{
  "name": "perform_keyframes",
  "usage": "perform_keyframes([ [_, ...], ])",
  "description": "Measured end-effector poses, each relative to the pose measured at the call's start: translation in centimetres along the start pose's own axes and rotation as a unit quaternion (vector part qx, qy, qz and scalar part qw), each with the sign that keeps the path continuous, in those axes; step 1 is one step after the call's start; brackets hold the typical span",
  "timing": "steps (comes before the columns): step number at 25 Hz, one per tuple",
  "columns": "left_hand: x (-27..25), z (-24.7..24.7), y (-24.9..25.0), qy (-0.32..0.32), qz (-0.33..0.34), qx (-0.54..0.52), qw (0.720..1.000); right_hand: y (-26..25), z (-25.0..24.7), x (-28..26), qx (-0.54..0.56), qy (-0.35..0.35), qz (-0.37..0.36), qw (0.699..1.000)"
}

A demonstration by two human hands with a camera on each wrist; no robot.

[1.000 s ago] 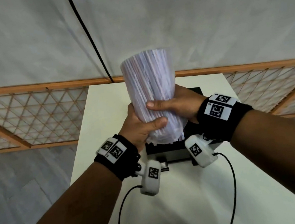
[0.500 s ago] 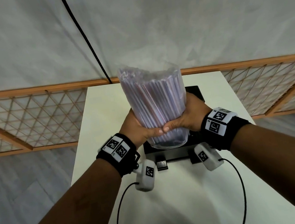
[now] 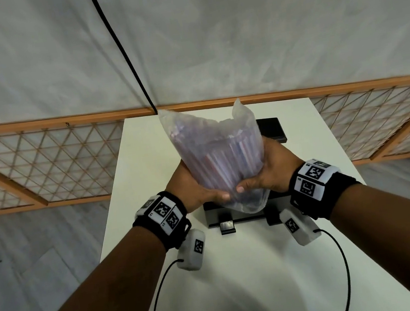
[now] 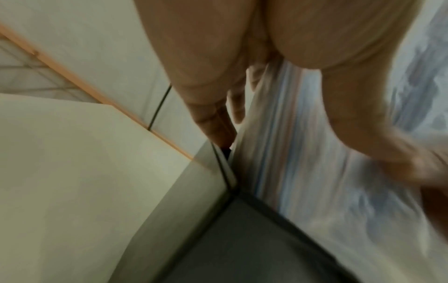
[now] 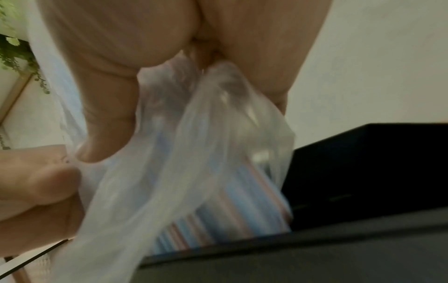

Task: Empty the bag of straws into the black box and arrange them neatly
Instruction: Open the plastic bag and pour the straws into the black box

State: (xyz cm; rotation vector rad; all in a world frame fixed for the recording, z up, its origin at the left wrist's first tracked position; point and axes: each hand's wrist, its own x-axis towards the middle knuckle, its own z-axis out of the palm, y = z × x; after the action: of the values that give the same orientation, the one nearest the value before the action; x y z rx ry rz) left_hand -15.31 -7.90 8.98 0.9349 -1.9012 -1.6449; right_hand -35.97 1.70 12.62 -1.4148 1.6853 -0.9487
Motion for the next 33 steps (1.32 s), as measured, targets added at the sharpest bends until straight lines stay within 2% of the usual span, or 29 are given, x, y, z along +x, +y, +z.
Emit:
perform_keyframes([
  [2, -0.3, -0.5, -0.1, -0.018, -0.010, -0.013, 1.000, 0.1, 0.2, -0.3, 0.006, -0.013, 0.013, 1.000],
  [5, -0.3, -0.3, 0.0, 0.043, -0.016, -0.007, 0.999, 0.1, 0.9, -0.5, 0.001, -0.007, 0.020, 1.000],
  [7, -0.5, 0.1, 0.1, 0.058, -0.005, -0.008, 0.998, -0.1, 0.8, -0.5, 0.010, 0.006, 0.010, 1.000],
  [9, -0.7, -0.1, 0.4, 0.035, -0.012, -0.029, 0.999, 0.0, 0.7, -1.0, 0.019, 0.007, 0.010, 1.000],
  [12, -1.0, -0.4, 0.6, -0.045, -0.049, -0.051, 0.996, 0.6, 0.9, -1.3, 0.030, 0.006, 0.023, 0.999],
  [14, -0.9, -0.1, 0.8, -0.063, -0.065, -0.071, 0.993, 1.3, 1.3, -1.2, 0.029, 0.002, 0.031, 0.999],
  [18, -0.6, 1.1, 1.4, -0.065, -0.062, -0.103, 0.991, 0.9, 2.7, -0.7, -0.015, -0.018, 0.032, 0.999],
  [21, -0.6, 1.9, 1.5, -0.031, -0.041, -0.143, 0.988, 0.3, 3.3, -0.5, -0.056, -0.012, -0.003, 0.998],
  [23, -0.7, 1.8, 1.2, -0.030, -0.025, -0.179, 0.983, 0.1, 2.9, -0.9, -0.015, 0.005, -0.012, 1.000],
  [26, -0.7, 0.8, 1.0, -0.076, -0.002, -0.178, 0.981, 0.0, 2.4, -1.9, 0.104, -0.007, 0.020, 0.994],
  [28, -0.5, 0.3, 1.7, -0.051, 0.042, -0.206, 0.976, -0.3, 1.9, -2.0, 0.111, -0.009, 0.006, 0.994],
  [30, 0.2, 0.0, 2.9, 0.001, 0.059, -0.286, 0.956, -1.1, 1.5, -1.6, 0.136, 0.002, -0.020, 0.991],
  [33, 1.2, -0.7, 5.2, 0.044, 0.075, -0.350, 0.933, -3.1, 0.6, -0.9, 0.190, 0.073, -0.042, 0.978],
])
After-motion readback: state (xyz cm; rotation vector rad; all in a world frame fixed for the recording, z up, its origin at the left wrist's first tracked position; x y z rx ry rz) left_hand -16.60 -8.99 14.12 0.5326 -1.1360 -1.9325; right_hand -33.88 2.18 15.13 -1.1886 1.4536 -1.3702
